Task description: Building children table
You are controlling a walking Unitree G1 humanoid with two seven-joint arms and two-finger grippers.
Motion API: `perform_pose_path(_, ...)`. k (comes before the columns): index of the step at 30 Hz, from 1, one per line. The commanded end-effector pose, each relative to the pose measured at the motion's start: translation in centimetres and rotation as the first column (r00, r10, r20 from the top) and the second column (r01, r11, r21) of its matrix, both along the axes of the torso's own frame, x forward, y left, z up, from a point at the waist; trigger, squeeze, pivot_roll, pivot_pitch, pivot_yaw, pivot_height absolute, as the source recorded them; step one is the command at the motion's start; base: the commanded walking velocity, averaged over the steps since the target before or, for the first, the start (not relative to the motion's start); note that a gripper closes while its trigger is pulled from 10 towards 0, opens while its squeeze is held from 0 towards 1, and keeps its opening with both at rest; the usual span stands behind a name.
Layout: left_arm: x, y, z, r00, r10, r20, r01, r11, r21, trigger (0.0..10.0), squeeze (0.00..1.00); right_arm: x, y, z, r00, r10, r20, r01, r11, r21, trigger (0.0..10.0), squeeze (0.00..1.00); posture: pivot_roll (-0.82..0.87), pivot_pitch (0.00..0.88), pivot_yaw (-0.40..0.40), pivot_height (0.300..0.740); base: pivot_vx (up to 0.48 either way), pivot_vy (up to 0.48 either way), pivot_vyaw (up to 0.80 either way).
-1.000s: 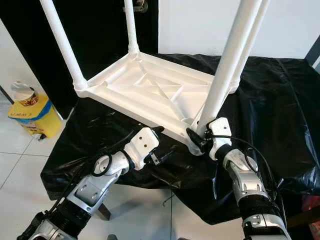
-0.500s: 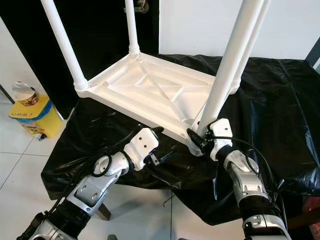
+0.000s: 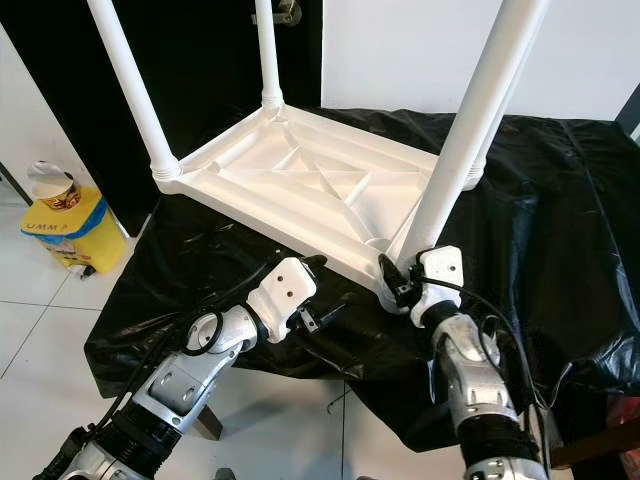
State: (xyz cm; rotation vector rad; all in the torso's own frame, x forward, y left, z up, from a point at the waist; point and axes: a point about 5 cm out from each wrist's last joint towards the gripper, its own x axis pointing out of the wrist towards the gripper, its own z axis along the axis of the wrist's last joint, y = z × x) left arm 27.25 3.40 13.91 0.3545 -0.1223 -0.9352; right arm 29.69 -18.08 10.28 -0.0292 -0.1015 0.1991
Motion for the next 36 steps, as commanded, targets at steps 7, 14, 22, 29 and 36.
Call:
perform_pose_path(7, -0.3, -0.2, 0.0, 0.999, -0.044, -0.004, 0.044, 0.999, 0.015, 10.0, 0.00, -0.8, 1.3, -1.0, 0.976, -0.209, -0.057, 0.212, 0.977, 0.032, 10.0, 0.00, 0.01, 0.004, -0.060, 0.740, 0.000, 0.000, 0.00)
perform_pose_path(14, -0.2, -0.2, 0.0, 0.999, -0.037, -0.004, 0.037, 0.999, 0.013, 10.0, 0.00, -0.9, 3.2, -1.2, 0.947, -0.311, -0.084, 0.317, 0.946, 0.073, 10.0, 0.00, 0.01, 0.004, -0.065, 0.740, 0.000, 0.000, 0.00)
perform_pose_path(22, 0.0, 0.0, 0.2, 1.000, -0.031, 0.000, 0.031, 0.999, 0.012, 10.0, 0.00, -0.9, 3.4, -0.4, 0.948, -0.316, -0.040, 0.318, 0.947, 0.055, 10.0, 0.00, 0.01, 0.006, -0.065, 0.740, 0.000, 0.000, 0.00)
perform_pose_path(29, 0.1, -0.1, 0.2, 1.000, -0.030, 0.001, 0.030, 0.999, 0.012, 10.0, 0.00, -0.2, 2.9, 0.2, 0.952, -0.307, -0.008, 0.307, 0.952, 0.022, 10.0, 0.00, 0.01, 0.009, -0.064, 0.740, 0.000, 0.000, 0.00)
perform_pose_path(36, 0.2, 0.1, 0.3, 1.000, -0.019, 0.003, 0.019, 1.000, 0.011, 10.0, 0.00, 0.4, 2.7, 0.9, 0.969, -0.246, 0.014, 0.246, 0.969, 0.021, 10.0, 1.00, 0.02, 0.015, -0.069, 0.740, 0.000, 0.000, 0.00)
